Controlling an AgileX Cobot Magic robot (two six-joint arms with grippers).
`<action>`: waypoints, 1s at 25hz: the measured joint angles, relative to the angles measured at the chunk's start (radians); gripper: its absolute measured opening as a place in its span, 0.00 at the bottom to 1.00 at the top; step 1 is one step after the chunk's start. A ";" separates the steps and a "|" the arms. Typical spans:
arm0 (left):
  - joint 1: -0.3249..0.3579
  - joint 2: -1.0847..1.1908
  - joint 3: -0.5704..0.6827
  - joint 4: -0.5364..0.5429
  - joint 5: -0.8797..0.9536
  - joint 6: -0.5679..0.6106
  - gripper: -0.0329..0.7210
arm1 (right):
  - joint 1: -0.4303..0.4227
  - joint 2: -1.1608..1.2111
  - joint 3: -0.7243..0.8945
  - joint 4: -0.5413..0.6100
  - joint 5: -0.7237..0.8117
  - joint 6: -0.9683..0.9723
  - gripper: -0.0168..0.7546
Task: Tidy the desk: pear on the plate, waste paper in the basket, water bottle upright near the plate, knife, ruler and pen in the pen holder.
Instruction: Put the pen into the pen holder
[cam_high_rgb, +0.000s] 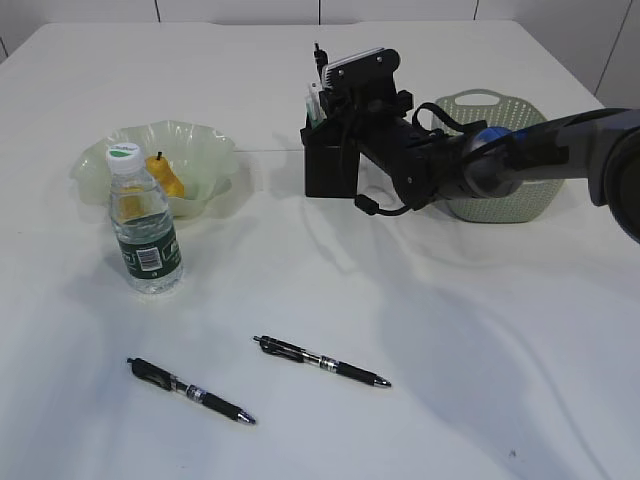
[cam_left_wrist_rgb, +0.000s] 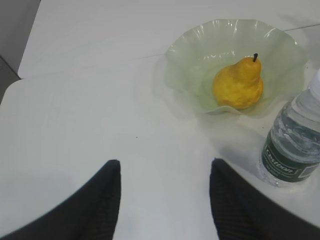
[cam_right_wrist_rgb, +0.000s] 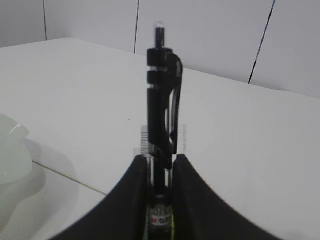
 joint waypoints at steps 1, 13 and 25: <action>0.000 0.000 0.000 0.000 0.000 0.000 0.58 | 0.000 0.000 0.000 0.000 0.000 0.000 0.18; 0.000 0.000 0.000 0.000 0.000 0.000 0.58 | 0.000 0.000 0.000 0.000 0.002 0.000 0.25; 0.000 0.000 0.000 0.000 0.000 0.000 0.58 | 0.000 -0.084 0.000 0.000 0.088 0.000 0.25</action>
